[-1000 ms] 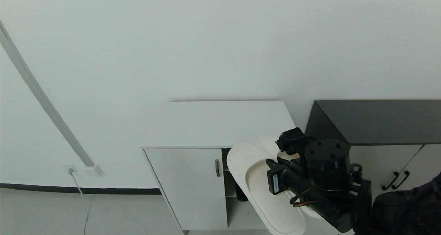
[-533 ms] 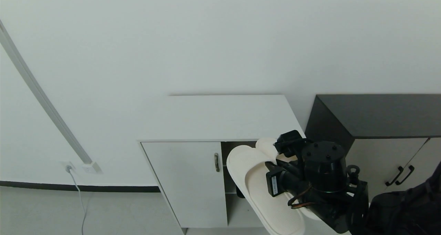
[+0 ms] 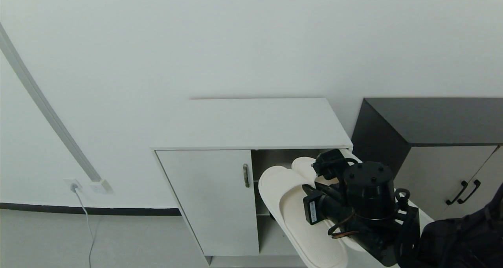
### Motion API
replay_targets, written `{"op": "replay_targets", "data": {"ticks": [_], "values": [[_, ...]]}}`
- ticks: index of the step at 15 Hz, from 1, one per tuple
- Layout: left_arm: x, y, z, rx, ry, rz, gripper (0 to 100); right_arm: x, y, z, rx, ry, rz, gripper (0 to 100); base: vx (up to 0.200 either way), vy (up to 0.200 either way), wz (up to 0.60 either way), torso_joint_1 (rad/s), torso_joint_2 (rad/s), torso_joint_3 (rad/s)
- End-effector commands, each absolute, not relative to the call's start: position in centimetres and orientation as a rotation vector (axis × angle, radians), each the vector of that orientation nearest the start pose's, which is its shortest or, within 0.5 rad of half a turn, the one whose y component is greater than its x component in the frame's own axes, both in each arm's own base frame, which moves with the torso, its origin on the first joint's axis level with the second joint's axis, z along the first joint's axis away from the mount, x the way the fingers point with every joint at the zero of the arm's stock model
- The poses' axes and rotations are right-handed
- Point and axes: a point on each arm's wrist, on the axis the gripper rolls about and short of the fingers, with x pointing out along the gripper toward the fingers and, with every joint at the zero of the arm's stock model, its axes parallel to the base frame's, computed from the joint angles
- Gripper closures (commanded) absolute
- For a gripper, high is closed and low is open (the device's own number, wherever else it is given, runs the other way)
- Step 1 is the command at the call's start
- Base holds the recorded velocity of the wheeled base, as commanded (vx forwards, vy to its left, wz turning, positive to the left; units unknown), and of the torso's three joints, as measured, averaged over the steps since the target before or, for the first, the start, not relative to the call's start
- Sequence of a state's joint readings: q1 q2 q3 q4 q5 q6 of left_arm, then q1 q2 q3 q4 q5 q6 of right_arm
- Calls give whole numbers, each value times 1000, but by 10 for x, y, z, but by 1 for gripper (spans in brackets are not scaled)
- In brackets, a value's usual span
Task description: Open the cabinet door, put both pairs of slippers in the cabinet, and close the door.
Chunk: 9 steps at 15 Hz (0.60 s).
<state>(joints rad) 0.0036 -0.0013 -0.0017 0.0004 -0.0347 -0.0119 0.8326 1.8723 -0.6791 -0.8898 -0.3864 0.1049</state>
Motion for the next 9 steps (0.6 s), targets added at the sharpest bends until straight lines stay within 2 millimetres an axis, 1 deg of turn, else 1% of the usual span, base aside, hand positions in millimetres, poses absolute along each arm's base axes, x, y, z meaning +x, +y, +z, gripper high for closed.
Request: {"op": "replay_targets", "data": {"ticks": [1,9], "values": [[-23,-1,76,-12,0,-31,100,222,231,121,-75,276,429,100,0,0,0,-212,500,286],[-23,-1,76,-12,0,-31,100,222,231,119,-76,280,425,100,0,0,0,-222,541,317]]}}
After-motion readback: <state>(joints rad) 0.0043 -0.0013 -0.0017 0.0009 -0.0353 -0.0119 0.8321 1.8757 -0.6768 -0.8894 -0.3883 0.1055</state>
